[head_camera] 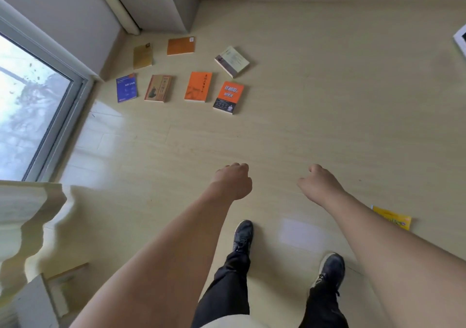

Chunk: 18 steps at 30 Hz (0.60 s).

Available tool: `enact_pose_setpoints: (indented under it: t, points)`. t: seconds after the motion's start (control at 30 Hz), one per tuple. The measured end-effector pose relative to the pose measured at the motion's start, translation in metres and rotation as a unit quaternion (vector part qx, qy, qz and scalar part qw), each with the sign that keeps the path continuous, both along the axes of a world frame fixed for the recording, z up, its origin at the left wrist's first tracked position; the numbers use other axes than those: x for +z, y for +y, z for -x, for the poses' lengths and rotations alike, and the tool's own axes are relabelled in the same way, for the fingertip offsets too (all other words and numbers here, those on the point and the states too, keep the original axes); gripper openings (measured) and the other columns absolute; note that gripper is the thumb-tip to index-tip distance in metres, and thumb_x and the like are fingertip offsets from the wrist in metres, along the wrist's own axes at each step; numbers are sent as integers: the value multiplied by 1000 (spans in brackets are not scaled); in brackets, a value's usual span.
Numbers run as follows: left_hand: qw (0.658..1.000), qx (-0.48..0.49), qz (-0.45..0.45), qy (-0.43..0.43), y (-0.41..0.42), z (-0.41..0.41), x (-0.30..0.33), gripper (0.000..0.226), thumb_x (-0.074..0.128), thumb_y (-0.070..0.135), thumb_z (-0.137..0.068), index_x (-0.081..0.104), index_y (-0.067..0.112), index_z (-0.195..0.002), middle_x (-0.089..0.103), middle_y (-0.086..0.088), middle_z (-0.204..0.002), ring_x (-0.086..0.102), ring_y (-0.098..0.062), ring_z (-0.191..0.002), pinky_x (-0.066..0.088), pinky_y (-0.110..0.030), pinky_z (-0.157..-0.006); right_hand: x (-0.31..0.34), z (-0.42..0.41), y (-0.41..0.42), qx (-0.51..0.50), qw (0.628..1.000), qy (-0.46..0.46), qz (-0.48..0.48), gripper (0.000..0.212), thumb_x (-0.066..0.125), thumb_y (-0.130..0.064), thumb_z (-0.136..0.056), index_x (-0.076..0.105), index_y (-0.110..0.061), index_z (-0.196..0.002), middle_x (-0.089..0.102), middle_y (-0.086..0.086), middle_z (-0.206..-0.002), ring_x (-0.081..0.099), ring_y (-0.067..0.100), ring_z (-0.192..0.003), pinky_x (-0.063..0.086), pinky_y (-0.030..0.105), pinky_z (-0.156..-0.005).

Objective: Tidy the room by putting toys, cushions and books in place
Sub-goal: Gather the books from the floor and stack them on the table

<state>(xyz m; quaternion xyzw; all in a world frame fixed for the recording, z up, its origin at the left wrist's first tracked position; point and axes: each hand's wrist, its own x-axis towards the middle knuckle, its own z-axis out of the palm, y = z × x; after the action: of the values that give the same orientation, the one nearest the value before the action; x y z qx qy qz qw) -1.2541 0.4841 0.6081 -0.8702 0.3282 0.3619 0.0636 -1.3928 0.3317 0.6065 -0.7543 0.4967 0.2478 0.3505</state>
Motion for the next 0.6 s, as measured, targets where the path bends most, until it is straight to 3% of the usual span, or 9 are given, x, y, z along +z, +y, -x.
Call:
enact_pose_setpoints:
  t: [0.13, 0.27, 0.43, 0.6]
  points:
    - [999, 35, 20, 18, -61, 51, -23, 39, 39, 28, -100, 48, 13, -136, 51, -8, -138, 49, -31, -124, 41, -36, -95, -34, 57, -63, -23, 999, 25, -8, 57, 51, -25, -85, 41, -4, -137, 47, 17, -139, 48, 36, -125, 43, 39, -100]
    - [998, 44, 18, 44, -121, 100, -86, 41, 40, 28, -100, 48, 12, -137, 52, -10, -138, 50, -31, -123, 41, -35, -95, -101, 115, -123, -53, 997, 60, -4, 55, 53, -24, -82, 44, -2, -131, 50, 20, -133, 50, 39, -120, 46, 40, -96]
    - [994, 52, -3, 98, -187, 159, -213, 42, 40, 28, -100, 48, 12, -138, 53, -10, -137, 50, -29, -123, 41, -33, -94, -237, 174, -178, -84, 991, 106, -7, 53, 53, -22, -82, 43, -1, -129, 49, 21, -132, 50, 40, -120, 45, 39, -95]
    - [988, 39, -39, 141, -231, 216, -382, 42, 40, 27, -99, 49, 12, -137, 54, -9, -135, 52, -28, -119, 45, -34, -93, -418, 234, -201, -105, 984, 145, -19, 49, 53, -23, -85, 43, -1, -128, 49, 20, -131, 49, 40, -120, 44, 40, -94]
